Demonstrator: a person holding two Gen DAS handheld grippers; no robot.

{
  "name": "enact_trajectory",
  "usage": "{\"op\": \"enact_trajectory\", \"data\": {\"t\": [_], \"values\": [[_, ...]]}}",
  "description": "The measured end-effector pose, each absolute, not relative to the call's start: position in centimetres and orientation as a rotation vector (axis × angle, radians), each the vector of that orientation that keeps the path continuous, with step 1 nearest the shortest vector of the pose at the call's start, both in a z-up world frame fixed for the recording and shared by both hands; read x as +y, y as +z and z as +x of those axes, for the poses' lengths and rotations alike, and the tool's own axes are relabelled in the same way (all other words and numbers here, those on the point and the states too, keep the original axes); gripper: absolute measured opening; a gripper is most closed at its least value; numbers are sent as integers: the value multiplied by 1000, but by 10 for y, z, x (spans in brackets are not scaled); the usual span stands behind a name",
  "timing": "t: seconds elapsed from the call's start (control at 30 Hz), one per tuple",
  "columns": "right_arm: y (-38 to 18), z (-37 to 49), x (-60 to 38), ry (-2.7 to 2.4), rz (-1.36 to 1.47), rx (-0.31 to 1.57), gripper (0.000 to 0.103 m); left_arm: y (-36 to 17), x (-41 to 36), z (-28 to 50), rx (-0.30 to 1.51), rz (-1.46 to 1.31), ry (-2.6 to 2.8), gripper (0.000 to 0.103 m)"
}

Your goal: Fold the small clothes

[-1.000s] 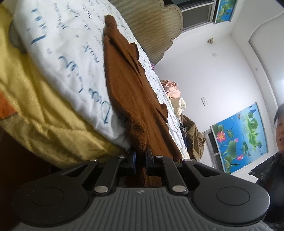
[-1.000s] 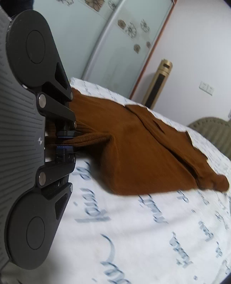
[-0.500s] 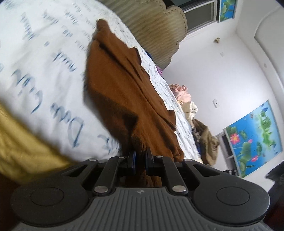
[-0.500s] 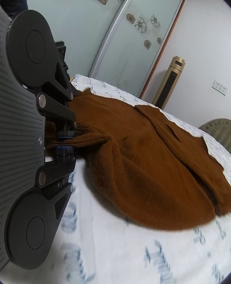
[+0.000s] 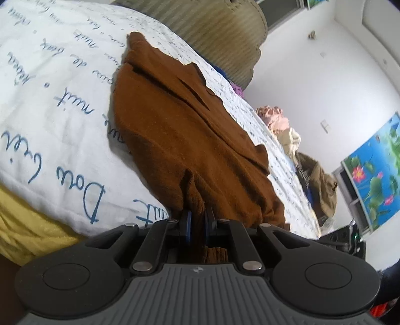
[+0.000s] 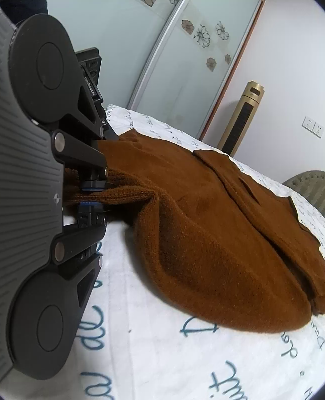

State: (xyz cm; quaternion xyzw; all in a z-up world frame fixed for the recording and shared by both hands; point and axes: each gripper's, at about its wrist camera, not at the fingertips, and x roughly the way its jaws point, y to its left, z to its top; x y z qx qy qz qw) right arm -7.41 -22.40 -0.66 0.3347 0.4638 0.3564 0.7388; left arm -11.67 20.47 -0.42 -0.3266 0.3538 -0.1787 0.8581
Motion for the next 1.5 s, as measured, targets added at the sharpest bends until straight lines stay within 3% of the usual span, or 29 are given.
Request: {"op": "enact_trajectory", "data": {"t": [0.4,0.6,1.5], "values": [[3,-68,-239,811,684,1065,11,-11,203,-116,780,-735,-392,11],[-14,-67,-224,841,754,1059,5,-13,196,-114,755,-743,-425,25],[-16,-82,-253,812,787,1041,4,6,190,-121,860,-645,-263,18]]}}
